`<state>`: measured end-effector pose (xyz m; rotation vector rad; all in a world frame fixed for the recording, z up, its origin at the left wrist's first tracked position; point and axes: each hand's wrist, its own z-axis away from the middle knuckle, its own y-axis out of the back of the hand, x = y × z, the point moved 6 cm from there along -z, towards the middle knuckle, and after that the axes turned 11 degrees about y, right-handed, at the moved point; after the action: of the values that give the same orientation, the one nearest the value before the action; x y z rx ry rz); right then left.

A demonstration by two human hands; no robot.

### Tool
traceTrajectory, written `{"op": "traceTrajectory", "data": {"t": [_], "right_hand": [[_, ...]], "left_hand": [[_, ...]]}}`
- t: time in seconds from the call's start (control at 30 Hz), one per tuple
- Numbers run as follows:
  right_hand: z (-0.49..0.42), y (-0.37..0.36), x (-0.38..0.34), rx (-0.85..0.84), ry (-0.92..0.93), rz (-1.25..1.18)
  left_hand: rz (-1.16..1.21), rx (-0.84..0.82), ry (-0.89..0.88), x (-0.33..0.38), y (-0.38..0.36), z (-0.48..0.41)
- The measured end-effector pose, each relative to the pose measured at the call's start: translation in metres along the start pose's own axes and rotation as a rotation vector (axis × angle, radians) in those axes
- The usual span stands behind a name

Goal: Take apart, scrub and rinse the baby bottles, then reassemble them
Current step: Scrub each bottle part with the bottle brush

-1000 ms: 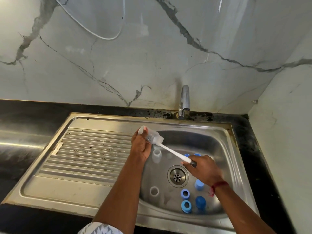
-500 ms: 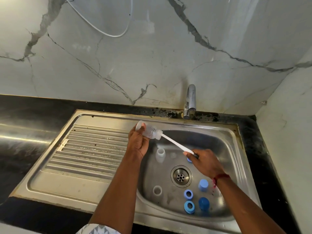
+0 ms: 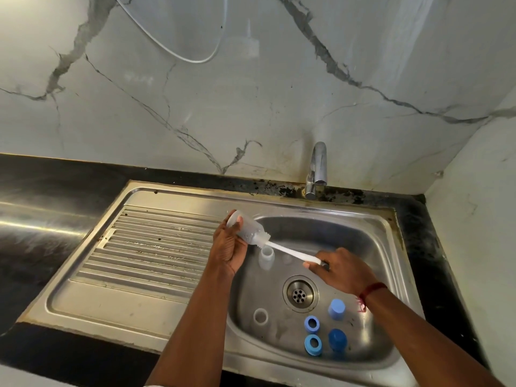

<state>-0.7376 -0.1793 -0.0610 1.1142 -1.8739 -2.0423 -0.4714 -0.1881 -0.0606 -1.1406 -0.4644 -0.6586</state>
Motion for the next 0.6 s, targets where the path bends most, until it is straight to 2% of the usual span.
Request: {"op": "traceTrajectory", "data": {"t": [0.1, 0.27, 0.4, 0.6], "right_hand": [[0.002, 0.002, -0.001, 0.067, 0.031, 0.008], [0.012, -0.008, -0.001, 0.209, -0.033, -0.1], [0.013, -0.015, -0.014, 0.262, -0.129, -0.163], [0.006, -0.017, -0.028, 0.201, -0.199, -0.242]], "left_hand": [[-0.041, -0.077, 0.008, -0.001, -0.005, 0.003], [0.063, -0.155, 0.006, 0.0, -0.015, 0.005], [0.074, -0.129, 0.003, 0.003, -0.017, 0.0], [0.032, -0.029, -0.038, 0.011, -0.017, 0.003]]}}
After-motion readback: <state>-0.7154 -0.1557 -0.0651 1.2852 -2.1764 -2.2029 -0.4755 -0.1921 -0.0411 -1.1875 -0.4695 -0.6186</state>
